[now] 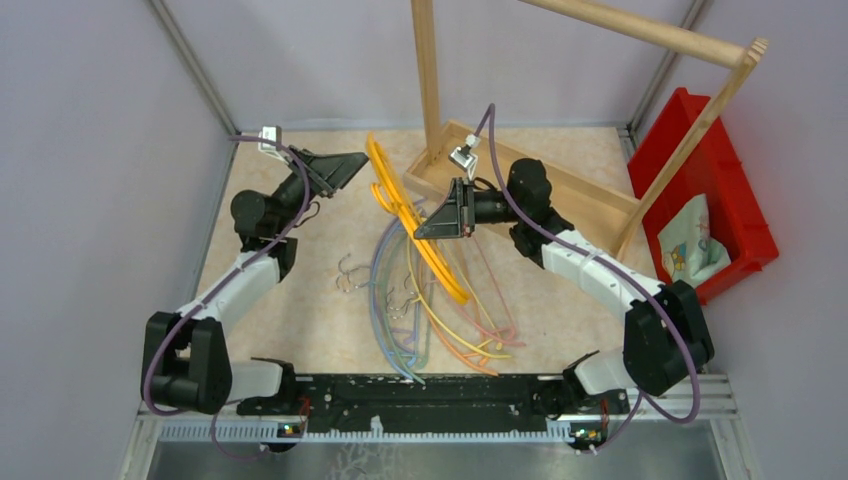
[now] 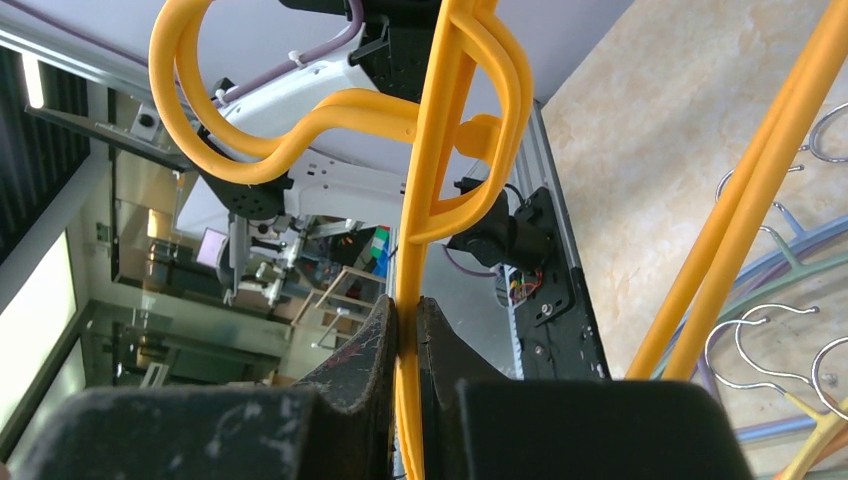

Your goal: Organize the hangers

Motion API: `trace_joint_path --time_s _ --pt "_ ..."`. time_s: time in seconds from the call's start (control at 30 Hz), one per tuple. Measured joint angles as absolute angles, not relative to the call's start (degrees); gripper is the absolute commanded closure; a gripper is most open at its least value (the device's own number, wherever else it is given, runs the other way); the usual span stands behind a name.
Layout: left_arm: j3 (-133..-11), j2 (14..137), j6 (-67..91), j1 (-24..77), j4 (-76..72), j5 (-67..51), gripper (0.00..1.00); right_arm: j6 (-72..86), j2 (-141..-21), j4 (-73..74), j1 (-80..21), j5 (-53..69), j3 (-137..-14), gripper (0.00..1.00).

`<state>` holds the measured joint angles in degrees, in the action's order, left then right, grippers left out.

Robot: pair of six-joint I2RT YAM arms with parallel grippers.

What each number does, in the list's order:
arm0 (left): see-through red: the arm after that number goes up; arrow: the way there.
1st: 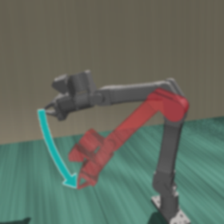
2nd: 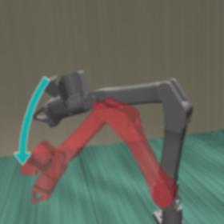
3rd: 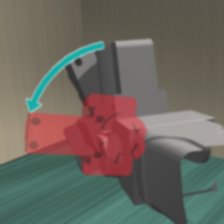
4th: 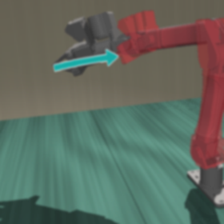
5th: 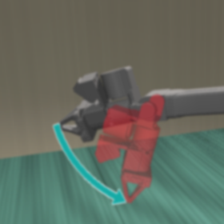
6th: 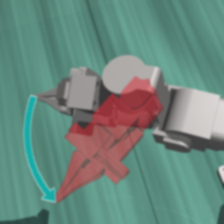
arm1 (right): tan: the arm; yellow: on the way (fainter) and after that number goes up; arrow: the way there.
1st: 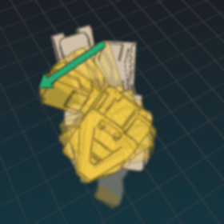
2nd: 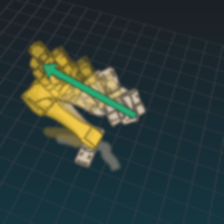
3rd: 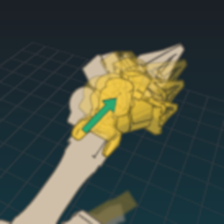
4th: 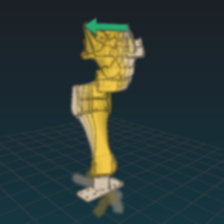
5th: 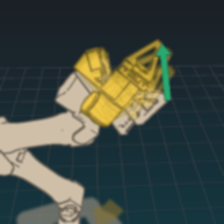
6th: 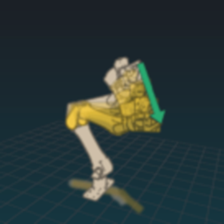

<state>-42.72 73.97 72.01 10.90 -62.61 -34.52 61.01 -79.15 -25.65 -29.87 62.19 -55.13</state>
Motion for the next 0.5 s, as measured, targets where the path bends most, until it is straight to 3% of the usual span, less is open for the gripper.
trace_joint_path --time_s 0.37,0.5 --pt "-39.8 73.8 72.2 11.5 -60.1 -34.5 0.10 61.8 -79.2 -26.5 -29.9 62.1 -55.2 0.94" --pt "-39.6 73.4 71.9 11.5 -59.1 -34.5 0.19 63.3 -79.4 -28.4 -29.9 62.2 -55.3 0.94"
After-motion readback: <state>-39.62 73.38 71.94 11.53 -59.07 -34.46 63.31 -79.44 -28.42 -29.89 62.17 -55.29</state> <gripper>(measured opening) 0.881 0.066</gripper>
